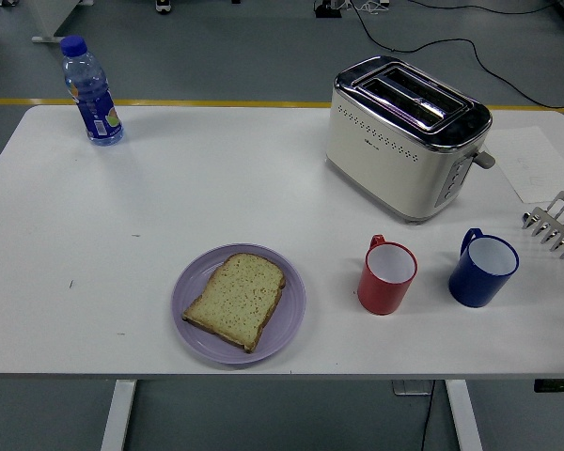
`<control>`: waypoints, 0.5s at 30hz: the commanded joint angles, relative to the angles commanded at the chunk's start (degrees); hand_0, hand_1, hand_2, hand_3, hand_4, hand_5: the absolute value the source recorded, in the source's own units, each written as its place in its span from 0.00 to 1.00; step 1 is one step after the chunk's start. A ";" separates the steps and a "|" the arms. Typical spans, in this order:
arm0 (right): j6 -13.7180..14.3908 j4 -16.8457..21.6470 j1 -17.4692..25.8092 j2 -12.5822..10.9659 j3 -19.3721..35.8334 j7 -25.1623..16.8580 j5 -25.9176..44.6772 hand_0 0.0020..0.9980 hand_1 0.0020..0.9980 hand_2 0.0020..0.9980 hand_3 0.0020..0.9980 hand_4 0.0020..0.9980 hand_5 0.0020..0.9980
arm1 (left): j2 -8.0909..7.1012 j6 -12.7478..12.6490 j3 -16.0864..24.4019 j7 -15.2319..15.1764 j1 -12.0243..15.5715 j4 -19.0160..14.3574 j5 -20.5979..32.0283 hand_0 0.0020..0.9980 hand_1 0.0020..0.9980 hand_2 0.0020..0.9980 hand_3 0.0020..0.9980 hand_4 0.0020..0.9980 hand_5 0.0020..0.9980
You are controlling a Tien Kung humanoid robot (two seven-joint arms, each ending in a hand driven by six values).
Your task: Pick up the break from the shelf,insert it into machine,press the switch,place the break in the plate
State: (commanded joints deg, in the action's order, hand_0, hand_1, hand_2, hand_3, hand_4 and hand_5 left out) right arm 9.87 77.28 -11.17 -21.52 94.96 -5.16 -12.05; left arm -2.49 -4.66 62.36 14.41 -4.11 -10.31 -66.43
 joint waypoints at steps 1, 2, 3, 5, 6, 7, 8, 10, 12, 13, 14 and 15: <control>0.15 -0.30 0.32 0.16 0.27 0.27 0.18 0.77 0.73 0.74 0.71 0.54 0.39 | -0.01 -0.02 -0.20 -0.07 -0.02 0.00 0.24 0.68 0.71 0.71 0.56 0.28 0.91; 0.26 -0.73 0.79 0.36 0.45 0.56 0.14 0.77 0.73 0.74 0.71 0.54 0.39 | -0.02 -0.02 -0.31 -0.11 -0.06 0.00 0.35 0.68 0.71 0.71 0.56 0.28 0.91; 0.30 -0.92 1.00 0.46 0.52 0.68 0.10 0.74 0.71 0.73 0.68 0.54 0.39 | -0.03 -0.01 -0.35 -0.13 -0.07 0.00 0.39 0.68 0.71 0.71 0.56 0.28 0.91; 0.15 -1.54 1.98 0.92 0.88 1.14 -0.36 0.74 0.71 0.73 0.68 0.54 0.39 | 0.00 -0.03 -0.47 -0.15 -0.20 0.00 0.42 0.68 0.71 0.71 0.56 0.28 0.91; 0.09 -1.72 2.31 1.11 1.06 1.24 -0.43 0.74 0.71 0.73 0.68 0.54 0.39 | 0.00 -0.02 -0.52 -0.16 -0.22 0.00 0.46 0.68 0.71 0.71 0.56 0.28 0.91; 0.03 -1.88 2.69 1.35 1.31 1.24 -0.45 0.74 0.71 0.73 0.68 0.54 0.39 | 0.00 -0.02 -0.57 -0.16 -0.23 0.00 0.49 0.68 0.71 0.71 0.56 0.28 0.91; 0.01 -1.96 2.91 1.47 1.48 1.24 -0.46 0.74 0.71 0.73 0.68 0.54 0.39 | 0.01 -0.02 -0.57 -0.16 -0.23 0.00 0.50 0.68 0.71 0.71 0.56 0.28 0.91; -0.02 -2.22 3.62 1.86 2.16 1.29 -0.50 0.74 0.71 0.73 0.67 0.53 0.38 | 0.06 -0.04 -0.60 -0.17 -0.23 0.00 0.54 0.68 0.71 0.71 0.56 0.28 0.91; -0.03 -2.42 4.15 2.23 2.84 1.31 -0.56 0.74 0.71 0.73 0.67 0.53 0.38 | 0.09 0.00 -0.63 -0.15 -0.21 0.00 0.48 0.68 0.71 0.71 0.56 0.28 0.91; -0.02 -2.47 4.29 2.33 3.03 1.29 -0.57 0.74 0.71 0.73 0.67 0.53 0.38 | 0.09 0.02 -0.63 -0.14 -0.20 0.00 0.45 0.68 0.71 0.71 0.56 0.28 0.91; -0.01 -2.62 4.50 2.55 3.36 1.26 -0.60 0.74 0.71 0.73 0.67 0.53 0.38 | 0.11 0.04 -0.63 -0.13 -0.18 0.00 0.39 0.68 0.71 0.71 0.56 0.28 0.91; -0.01 -2.66 4.56 2.61 3.45 1.25 -0.61 0.74 0.71 0.73 0.67 0.52 0.37 | 0.12 0.05 -0.64 -0.13 -0.18 0.00 0.37 0.68 0.71 0.71 0.56 0.28 0.91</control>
State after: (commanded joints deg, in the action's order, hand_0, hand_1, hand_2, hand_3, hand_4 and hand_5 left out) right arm 9.85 74.62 -6.61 -18.91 98.41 -3.91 -12.66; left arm -2.37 -4.61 61.72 14.28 -4.29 -10.31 -66.05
